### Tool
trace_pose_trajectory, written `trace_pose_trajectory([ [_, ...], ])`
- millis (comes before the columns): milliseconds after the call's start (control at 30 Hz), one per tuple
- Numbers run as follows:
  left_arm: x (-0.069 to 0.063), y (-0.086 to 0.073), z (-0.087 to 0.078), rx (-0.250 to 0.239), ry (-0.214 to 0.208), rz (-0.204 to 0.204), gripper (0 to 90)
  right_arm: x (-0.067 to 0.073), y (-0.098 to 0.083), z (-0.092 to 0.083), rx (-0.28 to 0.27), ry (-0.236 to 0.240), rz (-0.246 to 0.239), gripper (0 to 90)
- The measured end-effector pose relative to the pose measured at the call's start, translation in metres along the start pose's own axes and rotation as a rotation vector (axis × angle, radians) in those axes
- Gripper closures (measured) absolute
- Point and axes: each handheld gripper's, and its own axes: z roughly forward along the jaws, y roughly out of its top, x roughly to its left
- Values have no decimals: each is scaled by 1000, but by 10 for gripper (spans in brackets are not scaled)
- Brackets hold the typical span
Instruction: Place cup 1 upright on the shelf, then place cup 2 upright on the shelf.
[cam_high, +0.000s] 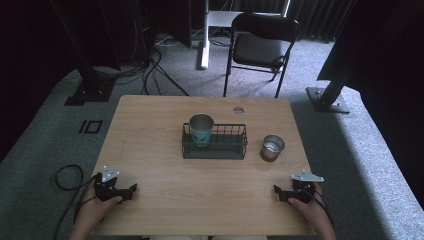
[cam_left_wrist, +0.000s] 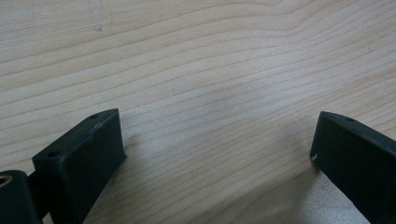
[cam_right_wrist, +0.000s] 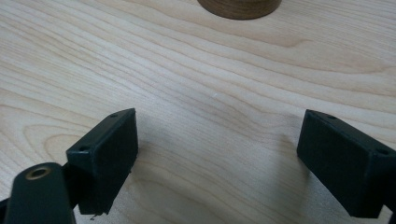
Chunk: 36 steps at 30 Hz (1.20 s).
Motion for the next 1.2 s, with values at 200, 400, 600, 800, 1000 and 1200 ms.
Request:
trace_pose_trajectory([
  [200,0,0,0,0,0,0,33,0,0,0,1,0,0,121],
  [400,0,0,0,0,0,-1,33,0,0,0,0,0,0,121],
  [600,0,0,0,-1,-1,-1,33,0,0,0,0,1,1,121],
  [800,0,0,0,0,0,1,33,0,0,0,1,0,1,122],
  [1000,0,0,0,0,0,1,33,-1,0,-1,-2,-2,14,123],
  [1200,0,0,0,0,0,1,33,-3,1,0,-5,-19,39,123],
])
